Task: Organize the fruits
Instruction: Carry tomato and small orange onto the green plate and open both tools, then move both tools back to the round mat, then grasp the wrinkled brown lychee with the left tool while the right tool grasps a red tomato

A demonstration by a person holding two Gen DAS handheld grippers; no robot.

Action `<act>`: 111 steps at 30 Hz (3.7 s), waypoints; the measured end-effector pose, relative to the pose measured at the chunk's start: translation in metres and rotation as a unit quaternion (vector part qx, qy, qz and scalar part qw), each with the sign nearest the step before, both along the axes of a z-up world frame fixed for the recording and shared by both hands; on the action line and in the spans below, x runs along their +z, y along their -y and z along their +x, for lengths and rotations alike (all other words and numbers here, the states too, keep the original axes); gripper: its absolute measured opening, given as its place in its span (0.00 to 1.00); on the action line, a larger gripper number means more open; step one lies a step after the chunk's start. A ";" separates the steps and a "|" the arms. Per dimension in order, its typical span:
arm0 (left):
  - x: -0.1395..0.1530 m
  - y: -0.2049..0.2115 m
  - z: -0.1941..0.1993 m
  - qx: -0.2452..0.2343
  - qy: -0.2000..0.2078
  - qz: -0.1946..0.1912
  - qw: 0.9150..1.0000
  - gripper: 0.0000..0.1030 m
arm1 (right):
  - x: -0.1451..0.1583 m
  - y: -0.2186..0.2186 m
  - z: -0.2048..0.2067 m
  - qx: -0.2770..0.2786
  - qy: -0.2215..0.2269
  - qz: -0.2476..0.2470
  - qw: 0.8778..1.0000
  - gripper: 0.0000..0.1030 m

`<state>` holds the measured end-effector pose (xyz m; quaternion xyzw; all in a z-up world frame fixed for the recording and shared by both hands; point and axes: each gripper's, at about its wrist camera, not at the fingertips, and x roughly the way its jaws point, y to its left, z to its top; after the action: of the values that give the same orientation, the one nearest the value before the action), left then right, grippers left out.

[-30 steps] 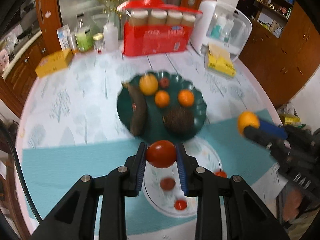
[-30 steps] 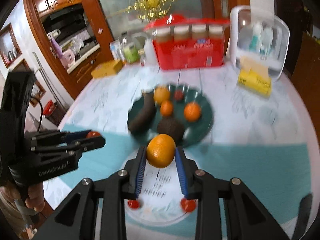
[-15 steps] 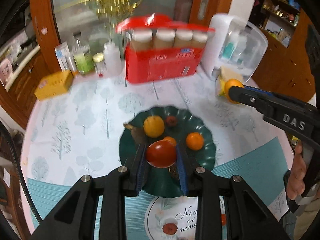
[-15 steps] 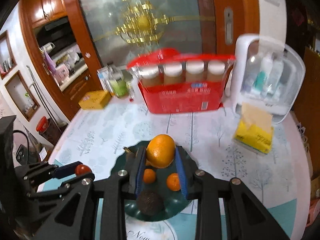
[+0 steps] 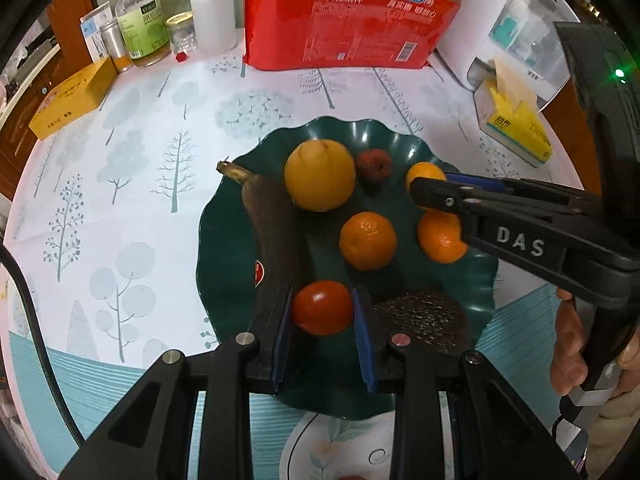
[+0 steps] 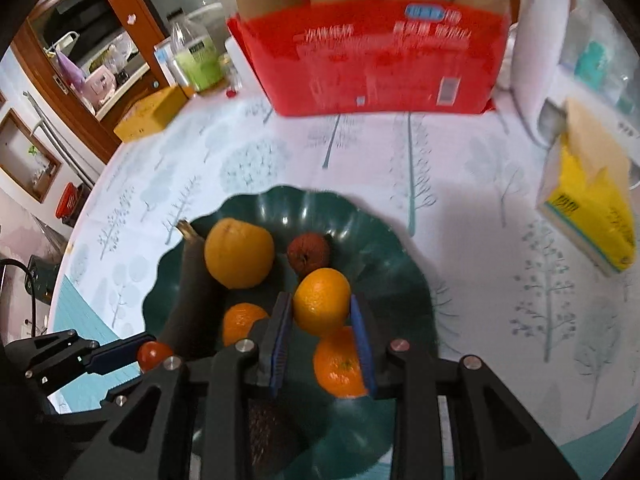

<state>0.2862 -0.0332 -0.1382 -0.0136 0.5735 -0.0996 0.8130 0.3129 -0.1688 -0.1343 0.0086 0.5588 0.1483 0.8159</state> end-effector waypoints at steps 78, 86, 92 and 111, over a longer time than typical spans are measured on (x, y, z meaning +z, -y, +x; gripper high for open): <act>0.043 -0.018 -0.163 -0.034 0.106 -0.024 0.994 0.84 | 0.047 0.051 -0.257 -0.128 0.039 0.041 0.990 0.44; -0.014 -0.005 -0.170 -0.051 0.051 0.016 0.997 0.84 | 0.007 0.052 -0.270 -0.143 0.019 0.020 0.989 0.44; -0.034 -0.006 -0.169 -0.052 0.033 0.016 0.998 0.84 | -0.011 0.043 -0.272 -0.134 0.013 0.011 0.991 0.44; -0.045 0.002 -0.172 -0.059 0.028 0.007 0.998 0.36 | -0.028 0.029 -0.274 -0.123 0.035 -0.032 0.991 0.44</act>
<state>0.1145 -0.0349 -0.1833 0.0291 0.5509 -0.1437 0.8216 0.0387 -0.1982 -0.1623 0.0460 0.5287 0.0292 0.8471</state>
